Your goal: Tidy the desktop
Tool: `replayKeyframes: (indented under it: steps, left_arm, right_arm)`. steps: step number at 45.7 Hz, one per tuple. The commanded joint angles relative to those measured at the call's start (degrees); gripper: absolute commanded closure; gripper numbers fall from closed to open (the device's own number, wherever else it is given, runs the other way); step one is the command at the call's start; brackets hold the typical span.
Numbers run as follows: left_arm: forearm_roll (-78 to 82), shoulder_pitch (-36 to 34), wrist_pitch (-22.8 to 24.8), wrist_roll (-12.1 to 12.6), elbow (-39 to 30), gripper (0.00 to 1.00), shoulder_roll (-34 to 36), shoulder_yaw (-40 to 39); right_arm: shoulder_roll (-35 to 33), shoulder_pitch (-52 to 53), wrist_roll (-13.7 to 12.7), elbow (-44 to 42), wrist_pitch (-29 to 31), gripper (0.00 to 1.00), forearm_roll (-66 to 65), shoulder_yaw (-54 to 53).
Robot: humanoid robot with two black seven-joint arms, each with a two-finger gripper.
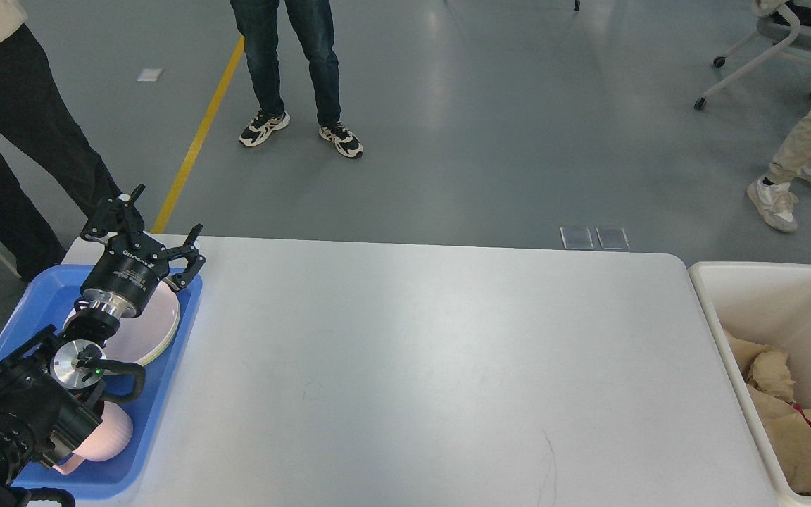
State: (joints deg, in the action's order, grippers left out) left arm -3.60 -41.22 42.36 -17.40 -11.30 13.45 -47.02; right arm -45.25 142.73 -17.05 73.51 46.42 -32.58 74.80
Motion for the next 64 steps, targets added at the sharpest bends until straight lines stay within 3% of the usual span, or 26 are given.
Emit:
replayKeyframes:
  steps: [1,9,13,18,24,29,34,37,44,45,47,49,52,64]
  left_arm:
    - [0.0,0.0,0.0,0.0,0.0,0.0,0.0,0.0]
    - [0.0,0.0,0.0,0.0,0.0,0.0,0.0,0.0]
    - [0.0,0.0,0.0,0.0,0.0,0.0,0.0,0.0]
    - [0.0,0.0,0.0,0.0,0.0,0.0,0.0,0.0]
    - [0.0,0.0,0.0,0.0,0.0,0.0,0.0,0.0]
    - [0.0,0.0,0.0,0.0,0.0,0.0,0.0,0.1]
    - [0.0,0.0,0.0,0.0,0.0,0.0,0.0,0.0]
    - [0.0,0.0,0.0,0.0,0.0,0.0,0.0,0.0]
    - [0.0,0.0,0.0,0.0,0.0,0.0,0.0,0.1]
    - [0.0,0.0,0.0,0.0,0.0,0.0,0.0,0.0]
    - [0.0,0.0,0.0,0.0,0.0,0.0,0.0,0.0]
    - [0.0,0.0,0.0,0.0,0.0,0.0,0.0,0.0]
    - [0.0,0.0,0.0,0.0,0.0,0.0,0.0,0.0]
    - [0.0,0.0,0.0,0.0,0.0,0.0,0.0,0.0]
  right_arm:
    - [1.7,1.8,0.1,-3.2,4.7,1.0,-1.1,0.1]
    - [1.3,2.0,0.2,-3.7,3.8,1.0,-2.0,0.7]
    - [-0.2,-2.6,0.8,-8.7,-2.3,1.0,-4.9,3.3]
    - [-5.0,-20.8,2.4,-18.4,-14.7,1.0,-7.8,3.5]
    - [-5.6,-47.0,8.8,-30.2,-31.2,1.0,-6.9,-0.2]
    - [-1.2,-74.7,11.5,-39.9,-43.9,1.0,1.3,-14.6]
    - [8.0,-95.5,12.2,-56.7,-46.2,1.0,7.7,-27.2]
    - [14.2,-102.6,13.9,-65.7,-45.9,1.0,8.6,-31.9]
    - [18.2,-105.4,14.9,-67.7,-46.4,1.0,8.9,-34.2]
    - [18.4,-105.5,14.9,-67.7,-46.4,0.97,8.9,-34.2]
    - [18.8,-105.5,14.9,-67.7,-46.5,0.76,8.9,-34.3]
    - [18.9,-105.5,14.9,-67.6,-46.5,0.42,8.9,-34.3]
    - [18.9,-105.5,14.9,-67.6,-46.3,0.02,8.9,-34.4]
    - [18.6,-105.1,14.5,-67.6,-46.2,0.0,8.9,-34.5]
